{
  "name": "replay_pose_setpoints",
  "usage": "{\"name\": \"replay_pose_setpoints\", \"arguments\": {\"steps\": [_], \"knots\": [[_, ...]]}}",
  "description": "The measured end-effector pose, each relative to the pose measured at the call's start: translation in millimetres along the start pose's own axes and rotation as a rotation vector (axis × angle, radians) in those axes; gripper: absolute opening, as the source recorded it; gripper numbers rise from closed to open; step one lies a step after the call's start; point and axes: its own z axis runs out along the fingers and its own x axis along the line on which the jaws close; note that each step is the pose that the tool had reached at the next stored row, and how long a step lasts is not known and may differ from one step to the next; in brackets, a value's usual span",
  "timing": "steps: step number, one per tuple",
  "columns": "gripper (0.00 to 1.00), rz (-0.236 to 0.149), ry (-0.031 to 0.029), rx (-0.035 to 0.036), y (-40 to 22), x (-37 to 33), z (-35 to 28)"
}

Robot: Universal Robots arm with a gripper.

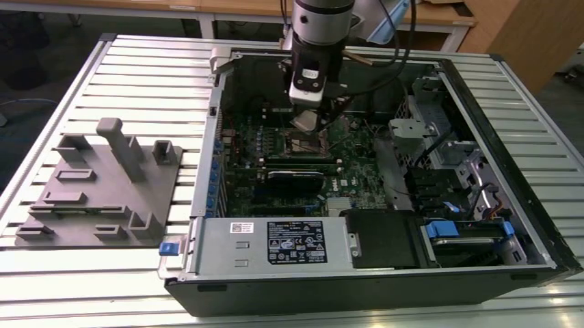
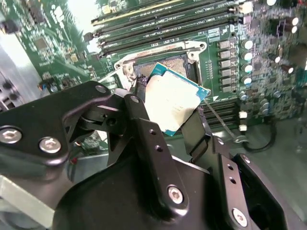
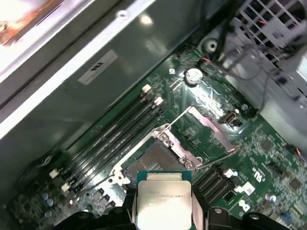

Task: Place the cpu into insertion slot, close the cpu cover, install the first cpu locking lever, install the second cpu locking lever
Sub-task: 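Place the cpu into insertion slot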

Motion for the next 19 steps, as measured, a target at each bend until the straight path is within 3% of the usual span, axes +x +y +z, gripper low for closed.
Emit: {"name": "replay_pose_setpoints", "arguments": {"steps": [10, 19], "knots": [[0.54, 0.179, -0.0101, 0.0008, -0.1, 0.0, 1.8], [0.54, 0.190, -0.0106, 0.0007, -0.1, 0.0, 1.9]]}}
